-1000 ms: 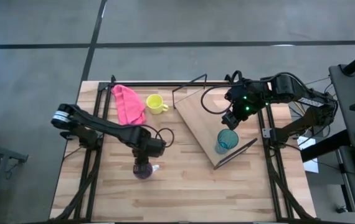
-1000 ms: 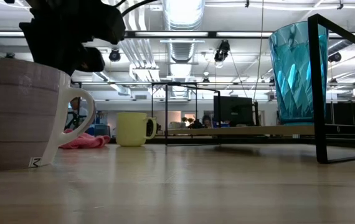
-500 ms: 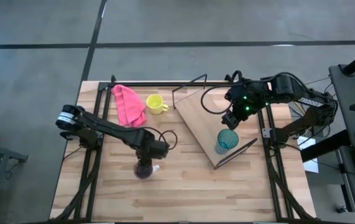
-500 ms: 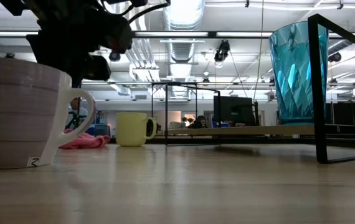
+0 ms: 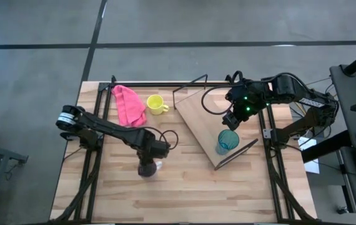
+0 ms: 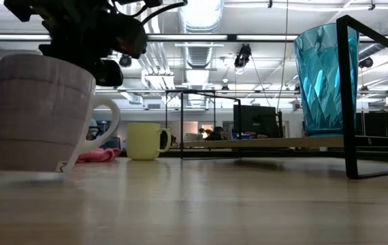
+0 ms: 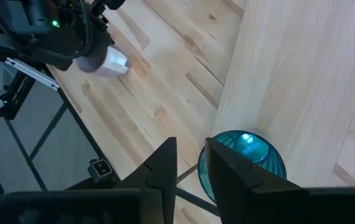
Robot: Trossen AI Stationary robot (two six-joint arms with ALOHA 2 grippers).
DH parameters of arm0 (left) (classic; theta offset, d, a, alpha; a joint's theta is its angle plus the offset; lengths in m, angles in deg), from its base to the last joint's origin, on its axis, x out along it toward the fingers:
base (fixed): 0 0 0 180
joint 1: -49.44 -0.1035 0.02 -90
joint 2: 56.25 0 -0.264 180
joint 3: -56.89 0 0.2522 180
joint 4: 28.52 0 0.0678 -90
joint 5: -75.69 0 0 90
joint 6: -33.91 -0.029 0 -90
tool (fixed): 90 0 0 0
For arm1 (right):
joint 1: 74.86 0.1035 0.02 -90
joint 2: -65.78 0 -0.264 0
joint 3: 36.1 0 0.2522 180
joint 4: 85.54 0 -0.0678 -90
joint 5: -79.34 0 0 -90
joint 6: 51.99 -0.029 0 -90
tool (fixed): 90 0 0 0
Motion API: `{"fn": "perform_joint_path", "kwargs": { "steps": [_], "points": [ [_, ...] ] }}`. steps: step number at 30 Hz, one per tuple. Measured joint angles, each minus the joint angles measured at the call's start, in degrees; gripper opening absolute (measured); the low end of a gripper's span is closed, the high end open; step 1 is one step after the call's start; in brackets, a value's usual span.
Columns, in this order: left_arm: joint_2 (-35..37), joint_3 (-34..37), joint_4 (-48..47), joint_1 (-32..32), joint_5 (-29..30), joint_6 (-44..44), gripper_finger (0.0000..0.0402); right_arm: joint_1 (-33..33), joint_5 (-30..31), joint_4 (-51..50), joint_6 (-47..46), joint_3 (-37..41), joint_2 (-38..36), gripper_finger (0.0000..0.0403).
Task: Stack small to large cups/mugs on shelf
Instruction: Put the purple mug on the shelf
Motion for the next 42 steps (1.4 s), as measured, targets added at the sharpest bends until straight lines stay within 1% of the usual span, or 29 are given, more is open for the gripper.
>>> {"fn": "perform_joint_path", "kwargs": {
  "steps": [7, 10, 15, 22, 26, 35, 38, 42],
  "points": [
    [0.1, -3.6, -0.3, -0.9, 0.2, -0.4, 0.0002, 0.0, 0.0, 0.0, 0.0, 0.0, 0.0, 0.0075],
    [0.2, -5.7, -0.3, -1.8, 1.9, -0.7, 0.0002, 0.0, 0.0, 0.0, 0.0, 0.0, 0.0, 0.0077],
    [0.2, -10.2, -0.4, -4.4, 3.3, -6.0, 0.0002, 0.0, 0.0, 0.0, 0.0, 0.0, 0.0, 0.0075],
    [0.2, -17.0, -0.1, -9.3, 11.6, -16.0, 0.0001, 0.0, 0.0, 0.0, 0.0, 0.0, 0.0, 0.0075],
    [-0.4, -20.3, 0.4, -12.7, 12.1, -20.9, 0.0001, 0.0, 0.0, 0.0, 0.0, 0.0, 0.0, 0.0077],
    [-5.2, -27.7, 1.5, -19.1, 12.1, -29.3, 0.0000, 0.0, 0.0, 0.0, 0.0, 0.0, 0.0, 0.0074],
    [-7.8, -31.7, 1.6, -20.1, 12.1, -31.9, 0.0001, 0.0, 0.3, 0.0, 0.0, 0.0, 0.0, 0.0077],
    [-11.7, -37.9, 1.7, -20.9, 12.1, -34.8, 0.0005, 0.0, 2.3, 0.0, 0.0, 0.0, 0.0, 0.0076]
  ]
}}
